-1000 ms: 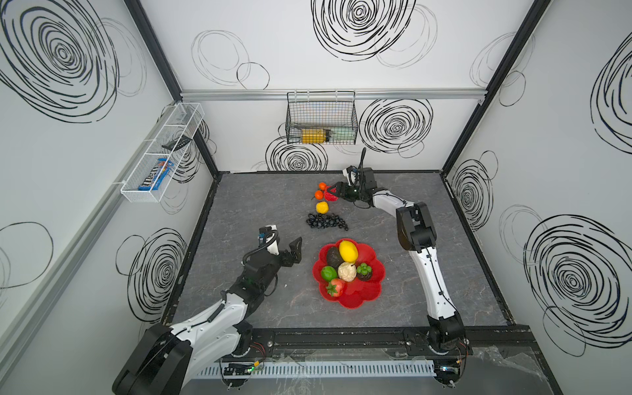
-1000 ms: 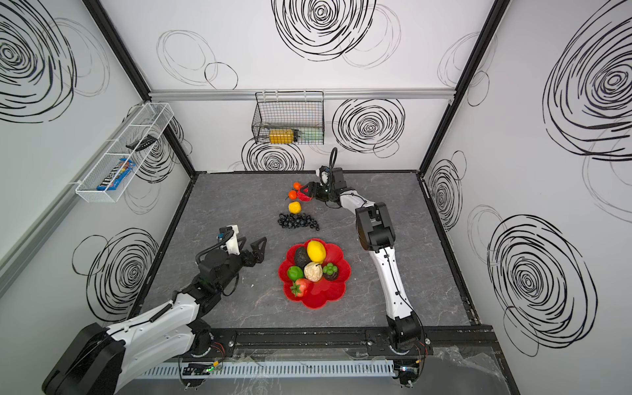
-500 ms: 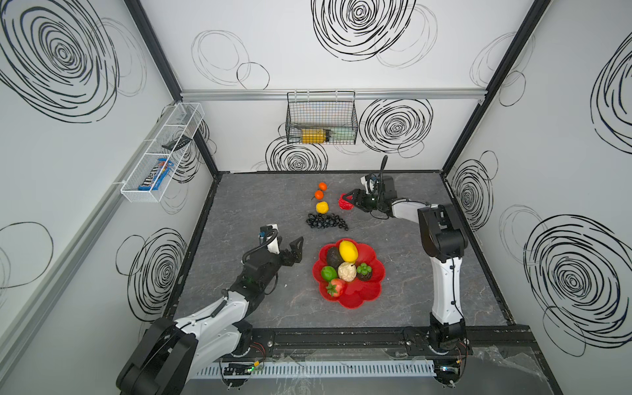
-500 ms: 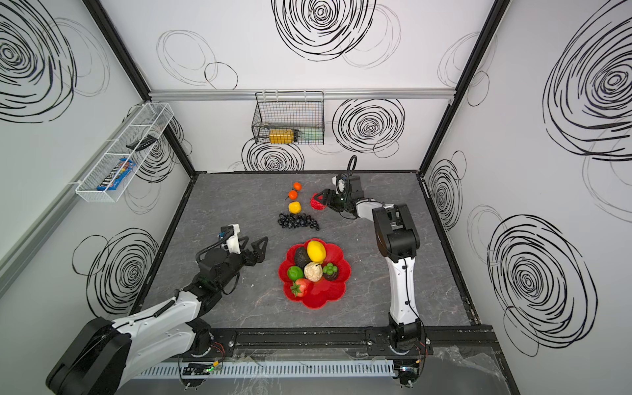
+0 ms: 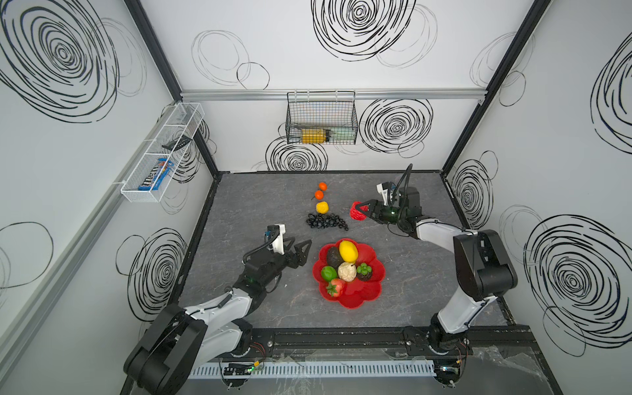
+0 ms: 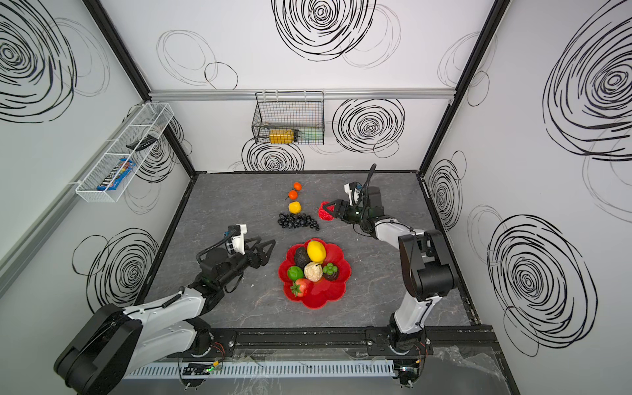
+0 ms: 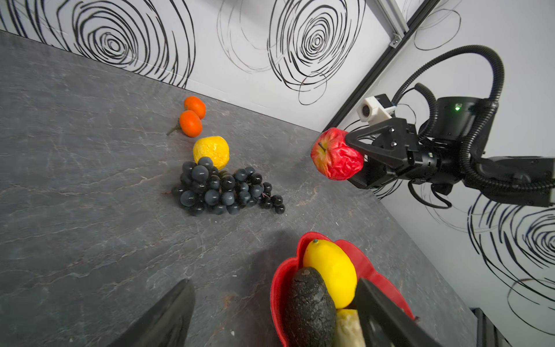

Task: Arrange fruit in a fruit bowl
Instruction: Place the fruit in the fruit bowl.

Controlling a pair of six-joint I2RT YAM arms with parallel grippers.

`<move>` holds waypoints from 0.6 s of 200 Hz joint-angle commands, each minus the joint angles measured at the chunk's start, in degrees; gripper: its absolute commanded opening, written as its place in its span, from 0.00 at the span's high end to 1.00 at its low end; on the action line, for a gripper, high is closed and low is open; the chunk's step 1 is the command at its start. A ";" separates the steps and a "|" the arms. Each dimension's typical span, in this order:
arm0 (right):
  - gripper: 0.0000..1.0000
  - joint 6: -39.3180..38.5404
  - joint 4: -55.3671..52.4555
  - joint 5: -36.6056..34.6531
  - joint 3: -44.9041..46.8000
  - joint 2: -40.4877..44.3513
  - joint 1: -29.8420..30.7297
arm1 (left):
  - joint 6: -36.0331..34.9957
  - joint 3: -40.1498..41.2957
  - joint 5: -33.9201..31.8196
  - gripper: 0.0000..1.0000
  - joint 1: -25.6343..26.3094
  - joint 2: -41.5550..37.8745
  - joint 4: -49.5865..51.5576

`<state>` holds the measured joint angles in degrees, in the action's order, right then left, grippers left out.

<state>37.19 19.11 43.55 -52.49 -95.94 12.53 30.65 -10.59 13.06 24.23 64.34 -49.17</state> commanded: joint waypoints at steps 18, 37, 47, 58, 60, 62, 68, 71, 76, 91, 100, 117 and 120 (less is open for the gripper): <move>0.29 -2.38 -0.81 3.81 7.36 10.78 1.56 | 1.02 -0.95 6.45 0.17 2.19 0.28 -8.46; 0.29 -3.68 -1.71 2.98 10.95 14.60 3.72 | 0.04 -1.36 6.10 0.17 4.80 -0.33 -8.69; 0.29 -3.70 -1.05 3.56 12.73 16.03 4.95 | -0.60 -1.53 6.17 0.17 5.75 -0.40 -8.63; 0.29 -3.70 -0.33 4.28 14.16 17.19 6.86 | -1.01 -1.63 6.81 0.18 6.30 -0.35 -8.91; 0.29 -3.72 -0.27 4.27 14.34 17.39 7.10 | -1.03 -1.63 6.98 0.19 6.34 -0.28 -9.10; 0.29 -3.82 -0.27 4.26 14.52 17.59 7.60 | -0.97 -1.63 7.16 0.19 6.40 -0.27 -9.32; 0.29 -4.03 -0.25 4.21 14.97 18.17 8.73 | -0.86 -1.48 7.68 0.19 6.52 -0.17 -10.17; 0.29 -4.29 -0.28 4.08 15.15 18.50 9.36 | -0.76 -1.43 7.97 0.20 6.55 -0.10 -10.53; 0.29 -4.65 -0.38 3.83 15.41 18.95 10.32 | -0.51 -1.21 8.35 0.20 6.62 0.06 -11.40; 0.29 -5.05 0.27 3.13 16.43 20.51 13.03 | -0.16 -1.08 9.57 0.23 6.98 0.64 -13.10; 0.29 -4.96 1.33 3.30 17.16 21.32 14.20 | -0.07 -1.18 10.00 0.25 7.03 1.10 -13.52; 0.29 -4.67 2.99 3.42 18.10 22.59 15.75 | 0.37 -1.54 10.96 0.31 6.97 2.14 -14.03; 0.29 -4.67 3.23 3.39 18.23 22.70 15.93 | 0.41 -1.54 11.23 0.32 6.97 2.30 -14.29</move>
<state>33.36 18.85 46.30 -35.53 -75.88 26.83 30.76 -10.79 21.52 30.98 65.34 -57.78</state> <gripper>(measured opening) 0.711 0.702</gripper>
